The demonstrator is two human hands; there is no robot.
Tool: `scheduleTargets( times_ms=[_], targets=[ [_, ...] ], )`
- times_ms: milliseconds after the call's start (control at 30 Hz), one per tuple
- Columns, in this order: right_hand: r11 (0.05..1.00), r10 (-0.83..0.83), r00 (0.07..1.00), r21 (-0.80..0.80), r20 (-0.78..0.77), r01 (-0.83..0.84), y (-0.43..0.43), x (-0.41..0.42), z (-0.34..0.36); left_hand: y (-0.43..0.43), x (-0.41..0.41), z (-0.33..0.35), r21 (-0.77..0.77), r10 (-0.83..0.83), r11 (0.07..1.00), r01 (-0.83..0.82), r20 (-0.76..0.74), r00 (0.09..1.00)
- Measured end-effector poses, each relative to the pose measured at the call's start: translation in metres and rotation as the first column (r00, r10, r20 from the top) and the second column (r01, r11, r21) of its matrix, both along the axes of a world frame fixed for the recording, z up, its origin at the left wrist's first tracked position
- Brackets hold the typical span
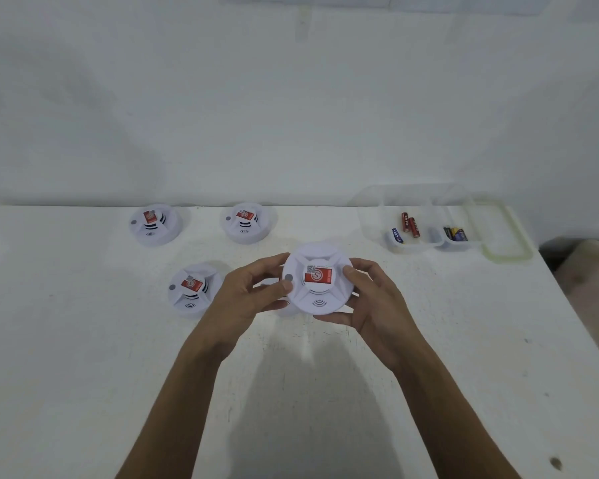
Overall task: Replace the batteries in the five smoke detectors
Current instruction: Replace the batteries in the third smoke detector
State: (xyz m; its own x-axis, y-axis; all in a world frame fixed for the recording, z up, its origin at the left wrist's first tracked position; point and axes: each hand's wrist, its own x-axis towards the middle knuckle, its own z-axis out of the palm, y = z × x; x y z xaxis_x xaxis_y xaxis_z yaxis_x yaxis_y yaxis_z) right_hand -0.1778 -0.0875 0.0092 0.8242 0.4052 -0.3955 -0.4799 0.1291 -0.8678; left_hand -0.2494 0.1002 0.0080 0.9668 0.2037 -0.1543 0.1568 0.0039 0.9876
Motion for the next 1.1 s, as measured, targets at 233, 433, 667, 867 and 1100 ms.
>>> scheduleTargets(
  times_ms=[233,433,667,867,1100],
  targets=[
    [1.000,-0.029,0.998,-0.010,0.056,0.029,-0.001,0.016,0.003,0.004,0.019,-0.004,-0.071,0.005,0.997,-0.004,0.021,1.000],
    [0.989,-0.062,0.983,-0.124,0.174,0.085,0.004,0.041,0.001,0.007,0.051,-0.012,-0.047,0.060,0.997,-0.060,0.004,0.998],
    [0.959,-0.179,0.966,-0.187,0.185,0.213,0.020,0.080,-0.010,0.009,0.100,-0.022,0.001,0.102,0.995,-0.102,0.003,0.995],
    [0.897,-0.244,0.920,-0.289,0.308,0.334,0.034,0.115,-0.032,0.011,0.149,-0.043,0.070,0.117,0.991,-0.116,-0.003,0.993],
    [0.763,-0.101,0.890,-0.540,0.444,0.355,0.044,0.137,-0.050,0.010,0.192,-0.079,0.246,0.078,0.967,-0.063,-0.052,0.996]
  ],
)
